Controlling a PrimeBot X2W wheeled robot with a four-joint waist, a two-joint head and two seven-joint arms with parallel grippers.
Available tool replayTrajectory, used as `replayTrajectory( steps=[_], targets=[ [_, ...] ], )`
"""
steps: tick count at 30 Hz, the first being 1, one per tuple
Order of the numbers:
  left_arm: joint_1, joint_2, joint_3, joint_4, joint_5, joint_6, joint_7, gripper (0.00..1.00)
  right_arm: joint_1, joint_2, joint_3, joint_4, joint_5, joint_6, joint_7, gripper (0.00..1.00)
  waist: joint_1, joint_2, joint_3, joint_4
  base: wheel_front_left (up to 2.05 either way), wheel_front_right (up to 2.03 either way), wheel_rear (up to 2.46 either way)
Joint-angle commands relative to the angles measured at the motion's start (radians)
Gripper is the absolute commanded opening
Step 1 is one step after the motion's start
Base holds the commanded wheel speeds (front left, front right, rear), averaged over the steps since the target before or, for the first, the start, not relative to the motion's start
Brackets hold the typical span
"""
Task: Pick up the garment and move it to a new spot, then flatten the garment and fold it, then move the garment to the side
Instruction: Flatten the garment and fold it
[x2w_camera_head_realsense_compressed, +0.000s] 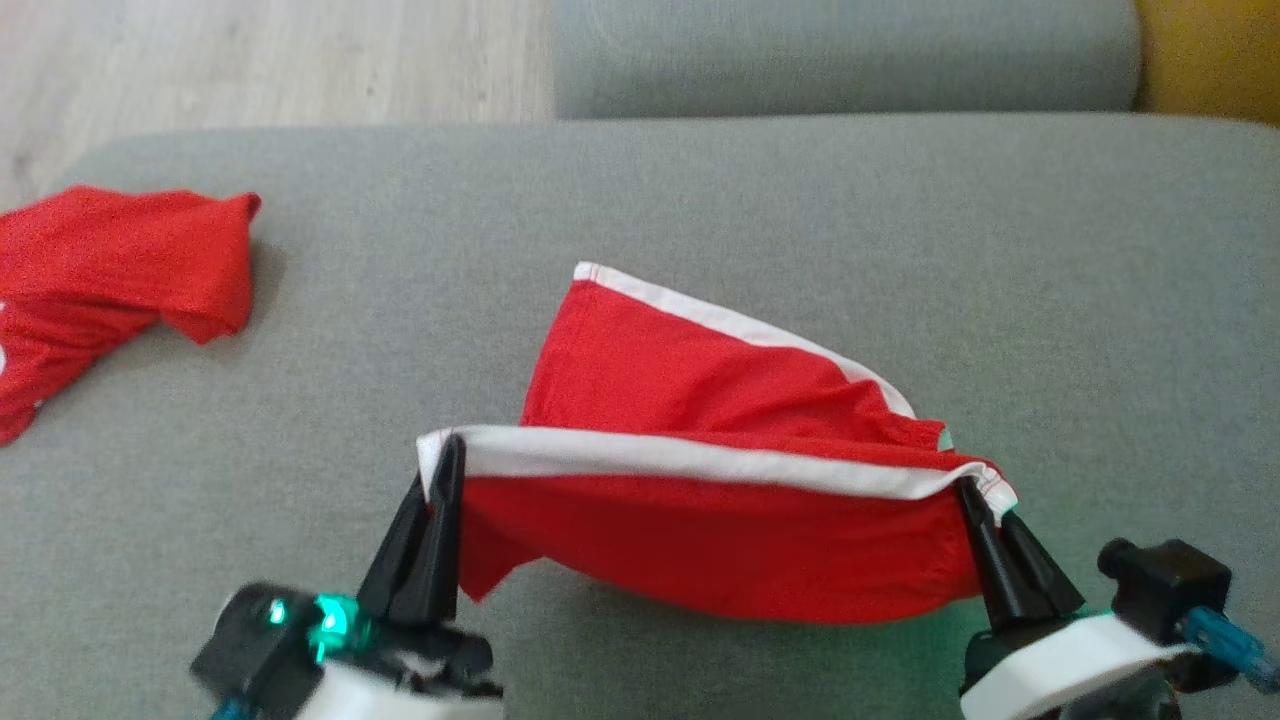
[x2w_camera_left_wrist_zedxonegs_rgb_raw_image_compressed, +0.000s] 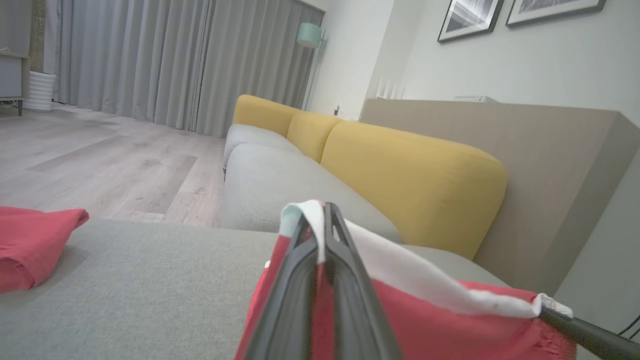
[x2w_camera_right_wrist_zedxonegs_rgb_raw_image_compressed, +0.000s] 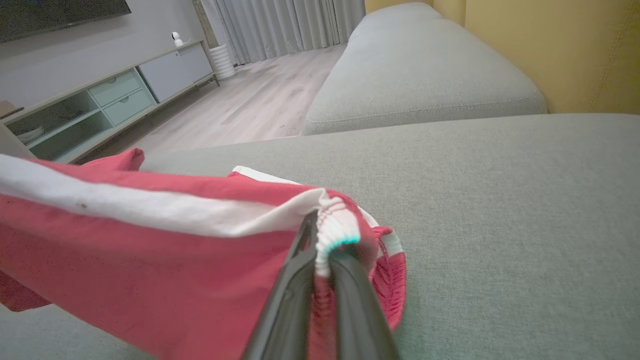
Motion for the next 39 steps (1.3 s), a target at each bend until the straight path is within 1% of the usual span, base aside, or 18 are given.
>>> replayTrajectory(
  steps=[1,6,9,13,18,23,24,26,27,28,29,30,34,39],
  targets=[
    [-0.075,0.003,0.036,-0.014,0.010,-0.006,-0.009,0.00,-0.051,-0.008,0.017,-0.025,0.003,-0.001,-0.002,0.00,-0.0001,-0.0001,0.030,-0.011,0.00,0.00,0.00],
    [-0.256,-0.020,0.015,0.181,0.056,-0.061,-0.024,0.00,-0.140,-0.006,-0.012,0.077,0.022,-0.001,-0.024,0.00,-0.0001,-0.0001,0.123,-0.029,0.00,0.00,0.00],
    [-0.386,-0.048,-0.006,0.313,0.076,-0.092,-0.025,0.00,-0.208,-0.006,-0.020,0.144,0.036,-0.001,-0.046,0.00,-0.0001,-0.0001,0.178,-0.041,0.00,0.00,0.00],
    [-0.549,-0.079,-0.029,0.489,0.090,-0.121,-0.008,0.00,-0.297,-0.006,-0.021,0.224,0.048,-0.001,-0.077,0.00,-0.0001,-0.0001,0.238,-0.056,0.00,0.00,0.00],
    [-0.706,-0.101,-0.047,0.689,0.111,-0.136,0.003,0.00,-0.388,-0.006,0.003,0.319,0.055,-0.001,-0.117,0.00,-0.0001,-0.0001,0.285,-0.081,0.00,0.00,0.00],
    [-0.811,-0.121,-0.059,0.840,0.121,-0.145,-0.010,0.00,-0.447,-0.006,0.030,0.388,0.063,-0.001,-0.156,0.00,-0.0001,-0.0001,0.307,-0.099,0.00,0.00,0.00],
    [-0.828,-0.125,-0.062,0.866,0.122,-0.147,-0.012,0.00,-0.455,-0.006,0.035,0.398,0.060,-0.001,-0.163,0.03,-0.0001,-0.0001,0.308,-0.101,0.00,0.00,0.00],
    [-0.854,-0.133,-0.069,0.914,0.125,-0.149,-0.014,0.00,-0.467,-0.006,0.041,0.414,0.047,-0.001,-0.181,0.49,-0.0001,-0.0001,0.309,-0.105,0.00,0.00,0.00],
    [-0.865,-0.138,-0.072,0.936,0.126,-0.149,-0.015,0.10,-0.470,-0.006,0.043,0.420,0.038,-0.001,-0.189,1.00,-0.0001,-0.0001,0.309,-0.107,0.00,0.00,0.00],
    [-0.874,-0.143,-0.071,0.958,0.124,-0.147,-0.013,0.46,-0.472,-0.006,0.046,0.425,0.028,-0.001,-0.195,1.00,-0.0001,-0.0001,0.307,-0.108,0.00,0.00,0.00],
    [-0.883,-0.146,-0.072,0.979,0.124,-0.143,-0.010,0.94,-0.473,-0.006,0.049,0.429,0.016,-0.001,-0.201,1.00,-0.0001,-0.0001,0.306,-0.109,0.00,0.00,0.00],
    [-0.891,-0.149,-0.073,0.999,0.124,-0.140,-0.005,1.00,-0.472,-0.006,0.048,0.431,0.004,-0.001,-0.207,1.00,-0.0001,-0.0001,0.303,-0.109,0.00,0.00,0.00],
    [-0.904,-0.155,-0.073,1.054,0.114,-0.140,0.000,1.00,-0.450,-0.006,0.043,0.425,-0.008,-0.001,-0.212,1.00,-0.0001,-0.0001,0.287,-0.109,0.00,0.00,0.00],
    [-0.880,-0.160,-0.076,1.087,0.094,-0.145,-0.005,1.00,-0.402,-0.006,0.035,0.390,-0.038,-0.001,-0.199,1.00,-0.0001,-0.0001,0.254,-0.109,0.00,0.00,0.00]
  ],
)
